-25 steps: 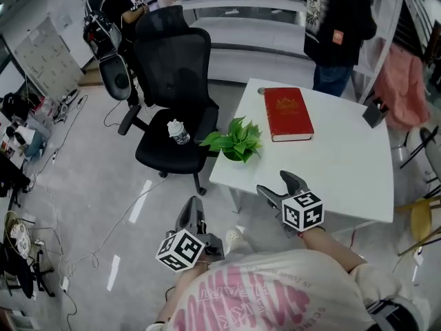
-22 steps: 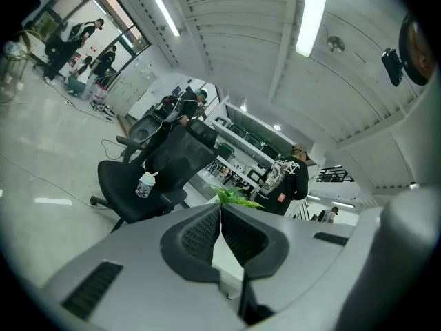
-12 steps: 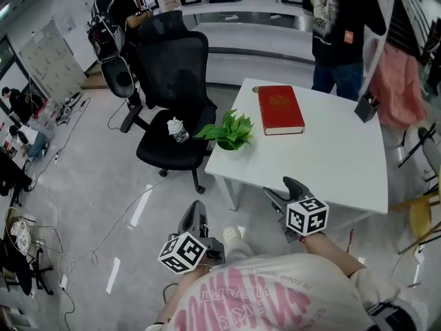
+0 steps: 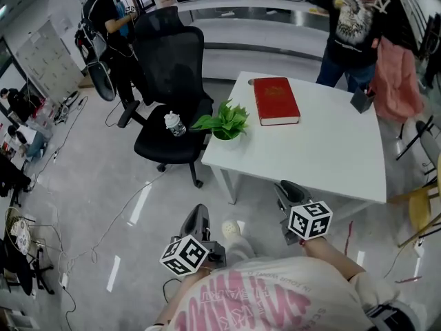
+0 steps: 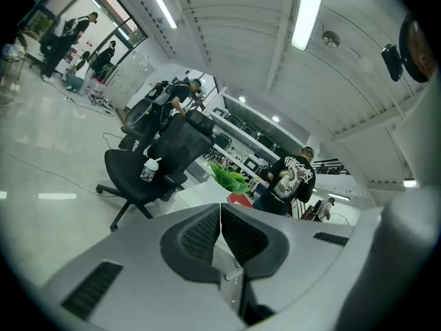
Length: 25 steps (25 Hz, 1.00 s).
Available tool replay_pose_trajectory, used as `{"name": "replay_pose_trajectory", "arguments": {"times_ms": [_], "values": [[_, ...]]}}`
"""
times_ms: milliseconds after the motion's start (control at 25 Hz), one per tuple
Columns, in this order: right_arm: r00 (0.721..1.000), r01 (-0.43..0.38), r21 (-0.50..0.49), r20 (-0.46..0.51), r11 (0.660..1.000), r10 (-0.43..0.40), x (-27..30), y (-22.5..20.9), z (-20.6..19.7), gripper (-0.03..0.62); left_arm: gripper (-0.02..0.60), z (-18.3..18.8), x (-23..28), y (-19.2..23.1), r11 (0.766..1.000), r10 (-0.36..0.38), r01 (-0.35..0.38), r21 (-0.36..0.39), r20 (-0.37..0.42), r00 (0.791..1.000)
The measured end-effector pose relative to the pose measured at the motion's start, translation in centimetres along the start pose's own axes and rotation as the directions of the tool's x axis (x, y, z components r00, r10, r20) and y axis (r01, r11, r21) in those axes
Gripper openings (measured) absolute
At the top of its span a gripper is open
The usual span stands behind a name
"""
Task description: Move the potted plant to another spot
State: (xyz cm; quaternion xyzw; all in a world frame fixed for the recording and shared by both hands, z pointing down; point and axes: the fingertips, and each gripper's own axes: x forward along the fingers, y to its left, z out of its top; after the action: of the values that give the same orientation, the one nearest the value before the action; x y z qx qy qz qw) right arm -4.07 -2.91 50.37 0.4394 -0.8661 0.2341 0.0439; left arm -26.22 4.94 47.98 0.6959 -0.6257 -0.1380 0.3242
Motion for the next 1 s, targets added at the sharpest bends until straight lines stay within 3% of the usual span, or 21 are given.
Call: {"name": "replay_pose_trajectory", "arguments": {"times_ms": [400,1000], "values": [[0.998,0.060,0.048,-0.020,0.997,-0.059,-0.8,-1.3,-0.8,0.004,0.025,-0.9,0.4,0.6,1.000,-0.008,0.008,-0.009,-0.034,0.999],[0.991,0.135,0.034,-0.025,0.990,-0.134,2.1,0.3,1.3,0.011,0.025,2.6,3.6,1.8,0.998,-0.062,0.064,0.010,-0.127,0.990]]}}
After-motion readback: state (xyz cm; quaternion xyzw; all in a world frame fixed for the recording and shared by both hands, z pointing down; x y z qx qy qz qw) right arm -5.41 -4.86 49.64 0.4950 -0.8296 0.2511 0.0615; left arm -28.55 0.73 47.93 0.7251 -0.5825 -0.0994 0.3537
